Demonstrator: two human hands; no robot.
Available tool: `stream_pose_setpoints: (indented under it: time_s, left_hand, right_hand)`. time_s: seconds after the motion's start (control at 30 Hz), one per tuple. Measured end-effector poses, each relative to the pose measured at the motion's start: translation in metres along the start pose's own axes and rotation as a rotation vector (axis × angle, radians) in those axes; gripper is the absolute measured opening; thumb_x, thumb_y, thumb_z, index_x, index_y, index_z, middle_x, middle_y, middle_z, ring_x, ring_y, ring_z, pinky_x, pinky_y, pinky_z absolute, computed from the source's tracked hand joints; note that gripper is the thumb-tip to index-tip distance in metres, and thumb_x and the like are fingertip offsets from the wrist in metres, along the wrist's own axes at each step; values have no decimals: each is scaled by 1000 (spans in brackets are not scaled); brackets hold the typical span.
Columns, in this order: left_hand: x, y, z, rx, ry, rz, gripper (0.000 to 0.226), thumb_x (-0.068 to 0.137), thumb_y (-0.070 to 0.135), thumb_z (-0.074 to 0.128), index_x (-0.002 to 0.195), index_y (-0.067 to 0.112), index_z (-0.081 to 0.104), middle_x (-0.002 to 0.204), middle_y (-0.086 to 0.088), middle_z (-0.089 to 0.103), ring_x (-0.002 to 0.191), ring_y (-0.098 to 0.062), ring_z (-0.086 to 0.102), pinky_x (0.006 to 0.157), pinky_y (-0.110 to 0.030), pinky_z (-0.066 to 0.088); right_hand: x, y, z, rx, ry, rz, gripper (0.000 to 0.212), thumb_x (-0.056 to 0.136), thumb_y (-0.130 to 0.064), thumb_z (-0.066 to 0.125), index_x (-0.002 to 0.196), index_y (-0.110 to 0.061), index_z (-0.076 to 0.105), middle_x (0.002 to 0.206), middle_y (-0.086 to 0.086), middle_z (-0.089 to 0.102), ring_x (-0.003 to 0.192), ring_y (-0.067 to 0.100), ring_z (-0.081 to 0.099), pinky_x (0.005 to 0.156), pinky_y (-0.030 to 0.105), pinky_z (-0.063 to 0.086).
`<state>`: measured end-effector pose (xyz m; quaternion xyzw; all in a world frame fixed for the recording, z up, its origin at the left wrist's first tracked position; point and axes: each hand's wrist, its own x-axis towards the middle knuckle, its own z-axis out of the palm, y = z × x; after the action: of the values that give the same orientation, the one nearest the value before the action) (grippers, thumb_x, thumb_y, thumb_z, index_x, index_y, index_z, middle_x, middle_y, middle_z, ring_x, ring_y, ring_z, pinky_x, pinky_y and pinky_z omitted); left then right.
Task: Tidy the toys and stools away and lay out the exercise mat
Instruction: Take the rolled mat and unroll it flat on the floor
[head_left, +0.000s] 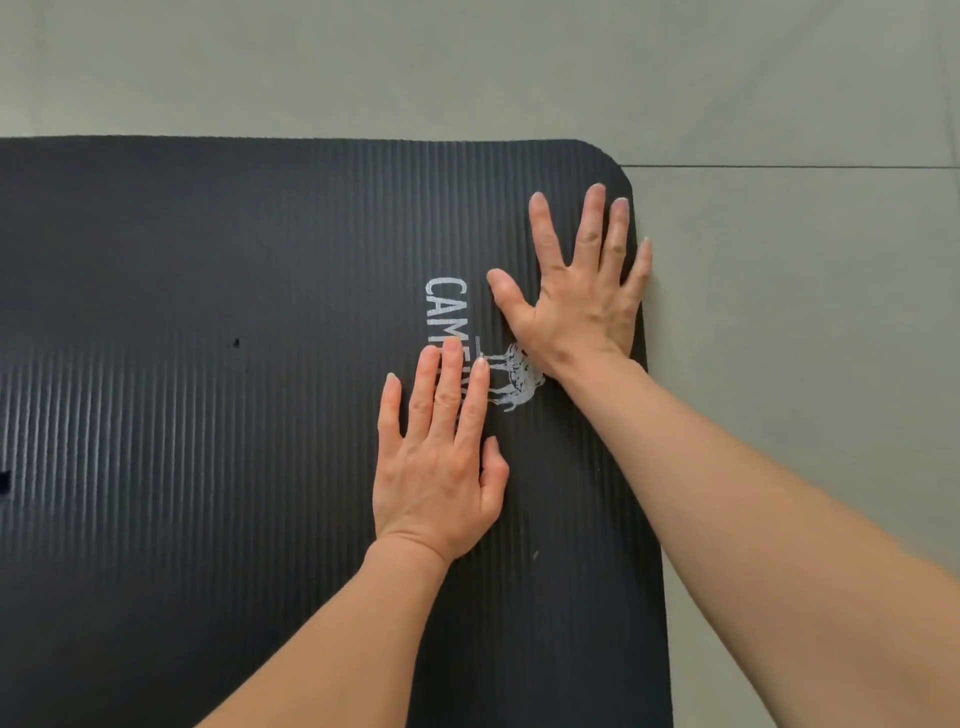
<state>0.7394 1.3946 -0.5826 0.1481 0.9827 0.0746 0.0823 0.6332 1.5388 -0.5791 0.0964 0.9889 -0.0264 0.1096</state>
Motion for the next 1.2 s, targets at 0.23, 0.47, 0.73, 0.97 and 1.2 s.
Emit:
stream_pose_setpoints:
  time_s: [0.23, 0.47, 0.73, 0.97, 1.2]
  left_hand:
    - [0, -2, 0, 6, -19, 7, 67, 84, 36, 33, 146, 13, 21, 155, -11, 20, 143, -25, 16, 117, -47, 8]
    - [0, -2, 3, -2, -28, 6, 77, 82, 37, 33, 150, 15, 4, 158, -8, 3, 147, -23, -1, 117, -47, 3]
    - [1, -3, 3, 14, -41, 7, 82, 79, 38, 35, 150, 15, 1, 158, -7, -4, 147, -24, -5, 116, -47, 1]
    - [3, -4, 0, 21, -41, -9, 73, 79, 39, 36, 146, 15, 19, 156, -8, 15, 146, -20, -9, 116, -46, 4]
    - [2, -5, 0, -24, 23, 6, 67, 80, 34, 36, 143, 14, 27, 153, -10, 26, 141, -25, 19, 114, -48, 12]
  right_hand:
    - [46, -7, -12, -39, -14, -59, 75, 86, -69, 20, 147, -35, -10, 156, 14, -15, 143, 35, -16, 114, 54, -8]
    - [52, -9, -12, -27, 4, -60, 76, 81, -69, 14, 148, -36, -4, 157, 14, -7, 144, 36, -8, 114, 54, -5]
    - [53, -10, -5, -2, 53, -59, 75, 80, -67, 12, 148, -36, 4, 157, 16, 2, 144, 37, 1, 113, 55, 1]
    - [49, -11, -6, -19, 18, -53, 74, 81, -64, 6, 148, -34, -2, 157, 15, -4, 144, 37, -6, 114, 53, -3]
    - [-70, 5, 18, 21, 105, -39, 66, 89, -51, 27, 148, -23, 17, 155, 17, 16, 143, 38, 12, 114, 54, 11]
